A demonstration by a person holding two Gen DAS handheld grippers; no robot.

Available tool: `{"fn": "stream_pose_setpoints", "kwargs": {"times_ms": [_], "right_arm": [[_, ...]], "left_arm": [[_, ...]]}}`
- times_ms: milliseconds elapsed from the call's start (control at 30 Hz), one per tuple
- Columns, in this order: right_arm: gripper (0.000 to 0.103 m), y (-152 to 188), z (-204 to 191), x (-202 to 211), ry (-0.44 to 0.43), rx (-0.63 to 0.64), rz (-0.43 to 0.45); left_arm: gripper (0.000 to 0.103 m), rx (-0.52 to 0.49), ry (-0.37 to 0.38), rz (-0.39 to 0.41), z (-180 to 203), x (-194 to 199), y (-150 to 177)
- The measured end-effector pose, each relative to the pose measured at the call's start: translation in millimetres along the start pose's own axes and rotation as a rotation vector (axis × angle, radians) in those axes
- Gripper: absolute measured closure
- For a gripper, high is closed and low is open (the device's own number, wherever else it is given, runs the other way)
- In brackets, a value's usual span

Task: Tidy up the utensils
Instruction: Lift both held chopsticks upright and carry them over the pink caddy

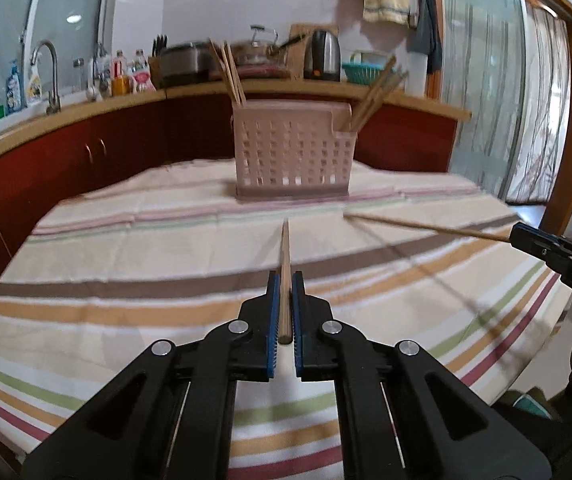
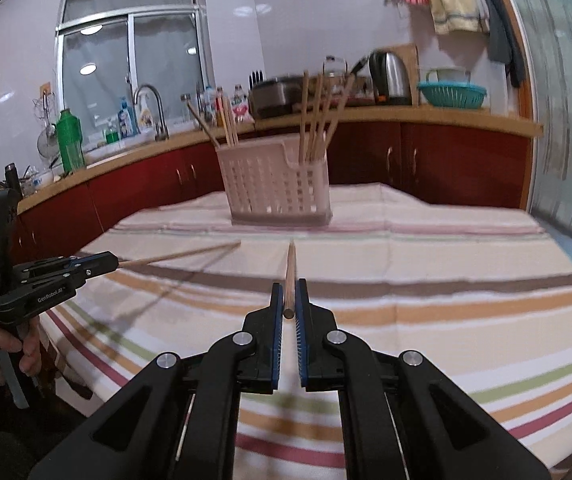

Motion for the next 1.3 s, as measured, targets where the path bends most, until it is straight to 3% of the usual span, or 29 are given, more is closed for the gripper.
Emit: {"fn": "stream_pose_setpoints", "kwargs": {"times_ms": [233, 500, 967, 1300], "right_arm": [[0.096, -35, -3, 6, -0.003, 0.009, 0.074], [0.096, -77, -11, -10, -0.012, 0.021, 0.148], [0.096, -131, -28, -48, -0.029, 0.018, 0.181], [0.096, -159, -44, -73, -0.034, 0.039, 0.191]], "left_arm": [[0.097, -0.009, -0.010, 0.094, -3, 19, -39], [0.097, -0.032, -0.034, 0.150, -15, 14, -82], [0.096, -0.066, -0.037, 0.183, -30, -20, -139], [0.096, -0.079, -0.074, 0.196, -50, -34, -154]]}}
Point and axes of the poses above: each gripper's, at about its wrist camera, not at the fingertips, and x roughly against the way its jaws point, z to its right, y to its underside, the point moved 7 cm from there along -x, roughly the way its jaws point, and after that the axes turned 12 degrees about y, right-handed, at the moved point
